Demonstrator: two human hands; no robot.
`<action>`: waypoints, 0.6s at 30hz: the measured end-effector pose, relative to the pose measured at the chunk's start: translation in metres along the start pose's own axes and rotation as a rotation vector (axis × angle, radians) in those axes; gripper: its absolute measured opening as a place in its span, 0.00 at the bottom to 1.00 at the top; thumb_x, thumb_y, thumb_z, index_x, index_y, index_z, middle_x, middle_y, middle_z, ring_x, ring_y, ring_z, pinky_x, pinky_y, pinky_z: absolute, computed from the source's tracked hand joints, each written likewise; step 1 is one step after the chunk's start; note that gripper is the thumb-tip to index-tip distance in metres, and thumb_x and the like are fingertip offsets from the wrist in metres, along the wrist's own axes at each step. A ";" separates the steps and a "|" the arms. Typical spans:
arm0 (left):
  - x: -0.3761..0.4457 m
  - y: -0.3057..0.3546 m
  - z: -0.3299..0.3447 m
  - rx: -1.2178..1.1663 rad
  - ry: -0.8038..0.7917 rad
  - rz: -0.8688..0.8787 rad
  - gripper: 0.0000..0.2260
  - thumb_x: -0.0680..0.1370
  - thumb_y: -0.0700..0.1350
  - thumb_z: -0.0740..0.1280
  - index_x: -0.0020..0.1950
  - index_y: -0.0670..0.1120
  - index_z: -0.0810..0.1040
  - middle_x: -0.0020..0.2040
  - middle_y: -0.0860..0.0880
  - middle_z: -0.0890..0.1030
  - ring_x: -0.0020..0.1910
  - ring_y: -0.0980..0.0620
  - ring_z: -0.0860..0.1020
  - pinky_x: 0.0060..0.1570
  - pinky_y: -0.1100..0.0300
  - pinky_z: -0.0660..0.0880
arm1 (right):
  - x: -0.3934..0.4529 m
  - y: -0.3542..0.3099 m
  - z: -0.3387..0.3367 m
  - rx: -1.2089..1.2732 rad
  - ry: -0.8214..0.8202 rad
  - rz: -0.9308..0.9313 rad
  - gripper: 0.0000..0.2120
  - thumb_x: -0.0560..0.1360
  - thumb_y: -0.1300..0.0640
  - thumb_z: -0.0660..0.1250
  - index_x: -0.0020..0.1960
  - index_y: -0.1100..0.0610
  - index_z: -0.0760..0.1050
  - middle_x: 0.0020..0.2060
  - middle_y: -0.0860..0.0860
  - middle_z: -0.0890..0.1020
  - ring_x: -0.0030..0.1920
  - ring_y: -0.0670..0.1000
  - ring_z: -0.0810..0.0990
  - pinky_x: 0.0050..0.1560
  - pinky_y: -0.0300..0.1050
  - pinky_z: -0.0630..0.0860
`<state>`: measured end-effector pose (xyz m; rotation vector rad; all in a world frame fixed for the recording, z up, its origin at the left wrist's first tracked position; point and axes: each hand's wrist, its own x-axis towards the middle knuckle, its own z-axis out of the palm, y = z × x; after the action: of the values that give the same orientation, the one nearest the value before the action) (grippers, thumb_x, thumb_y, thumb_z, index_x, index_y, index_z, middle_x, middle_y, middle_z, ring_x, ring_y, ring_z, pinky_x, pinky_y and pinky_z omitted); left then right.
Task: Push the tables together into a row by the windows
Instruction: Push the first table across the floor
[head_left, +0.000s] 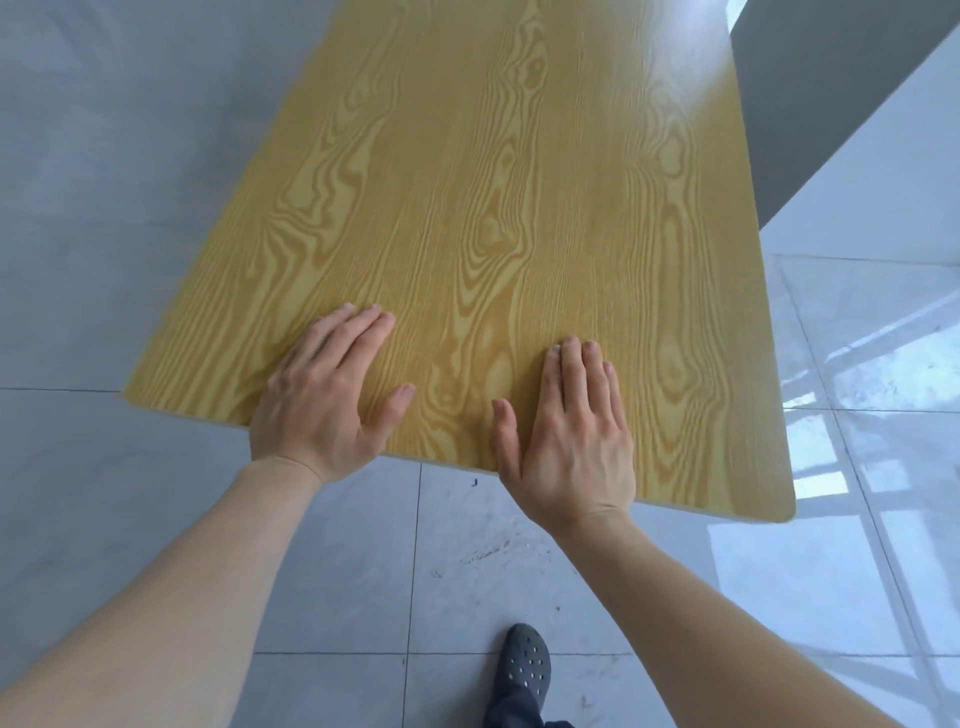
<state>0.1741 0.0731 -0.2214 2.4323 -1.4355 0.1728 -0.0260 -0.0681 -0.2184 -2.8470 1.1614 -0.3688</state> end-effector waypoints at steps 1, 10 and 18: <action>0.000 0.001 -0.001 -0.008 0.000 -0.001 0.31 0.81 0.62 0.56 0.78 0.45 0.70 0.77 0.48 0.72 0.78 0.46 0.66 0.73 0.44 0.69 | 0.000 0.001 -0.001 0.008 0.001 -0.003 0.38 0.83 0.38 0.49 0.76 0.69 0.65 0.76 0.65 0.68 0.80 0.65 0.61 0.80 0.61 0.58; -0.003 0.020 0.006 0.009 -0.019 -0.103 0.36 0.82 0.67 0.49 0.80 0.42 0.66 0.80 0.46 0.68 0.81 0.44 0.61 0.78 0.42 0.61 | 0.000 0.010 0.002 0.039 0.001 -0.079 0.37 0.84 0.38 0.48 0.76 0.68 0.67 0.76 0.66 0.68 0.80 0.65 0.61 0.80 0.62 0.58; -0.014 0.033 -0.001 0.070 -0.172 -0.068 0.49 0.76 0.78 0.43 0.84 0.43 0.55 0.84 0.45 0.55 0.84 0.47 0.50 0.82 0.45 0.50 | -0.003 0.018 -0.002 0.041 0.055 -0.099 0.38 0.84 0.36 0.46 0.75 0.66 0.69 0.76 0.64 0.69 0.79 0.64 0.63 0.78 0.63 0.61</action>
<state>0.1382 0.0701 -0.2177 2.6036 -1.4362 -0.0021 -0.0405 -0.0785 -0.2194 -2.8836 1.0108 -0.4731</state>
